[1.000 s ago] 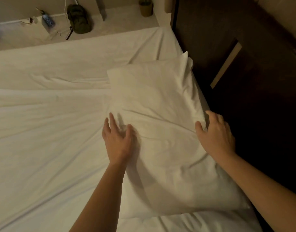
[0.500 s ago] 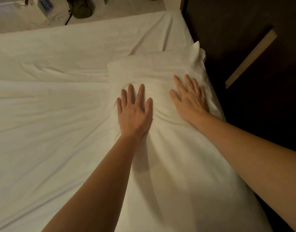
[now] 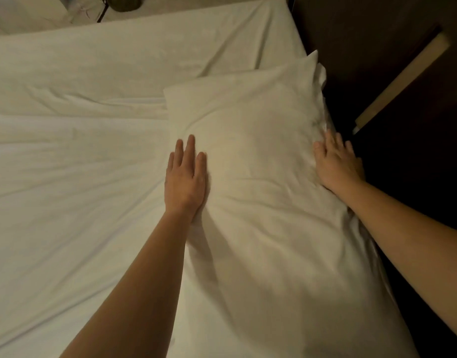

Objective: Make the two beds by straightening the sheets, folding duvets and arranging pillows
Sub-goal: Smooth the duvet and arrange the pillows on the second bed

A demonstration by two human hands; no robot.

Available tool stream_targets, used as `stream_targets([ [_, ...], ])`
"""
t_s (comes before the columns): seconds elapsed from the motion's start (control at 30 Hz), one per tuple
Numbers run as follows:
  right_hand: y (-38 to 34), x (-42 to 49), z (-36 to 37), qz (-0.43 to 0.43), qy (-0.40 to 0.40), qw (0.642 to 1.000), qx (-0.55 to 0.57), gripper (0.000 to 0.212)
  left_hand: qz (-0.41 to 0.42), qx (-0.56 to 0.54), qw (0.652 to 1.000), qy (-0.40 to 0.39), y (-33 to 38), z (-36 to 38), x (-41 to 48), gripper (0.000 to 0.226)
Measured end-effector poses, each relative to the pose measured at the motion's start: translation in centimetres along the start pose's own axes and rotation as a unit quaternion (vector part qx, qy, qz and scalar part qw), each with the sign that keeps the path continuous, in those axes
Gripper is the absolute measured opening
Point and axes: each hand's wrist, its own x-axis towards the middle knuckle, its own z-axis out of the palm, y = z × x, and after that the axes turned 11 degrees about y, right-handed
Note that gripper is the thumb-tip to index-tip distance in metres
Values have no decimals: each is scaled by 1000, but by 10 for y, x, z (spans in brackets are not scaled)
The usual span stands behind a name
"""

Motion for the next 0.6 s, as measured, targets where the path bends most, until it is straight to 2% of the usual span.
stream_targets([
  [0.13, -39, -64, -20, -100, 103, 990, 7, 67, 0, 38, 999, 33, 20, -27, -32, 63],
  [0.2, -57, -112, -18, -123, 112, 986, 32, 65, 23, 35, 998, 45, 36, -37, -61, 61],
  [0.3, -50, -184, -1, -148, 110, 983, -9, 64, 97, 32, 995, 8, 58, -41, -129, 57],
  [0.37, -23, -213, 13, -169, 124, 976, -55, 63, 68, 46, 996, -27, 56, -41, -171, 57],
  [0.47, 24, -233, 21, -149, 133, 976, -85, 61, 35, 59, 997, -38, 30, -41, -211, 57],
  [0.6, 77, -255, 23, -84, 114, 987, -71, 61, 3, 38, 998, -47, -1, -41, -242, 57],
])
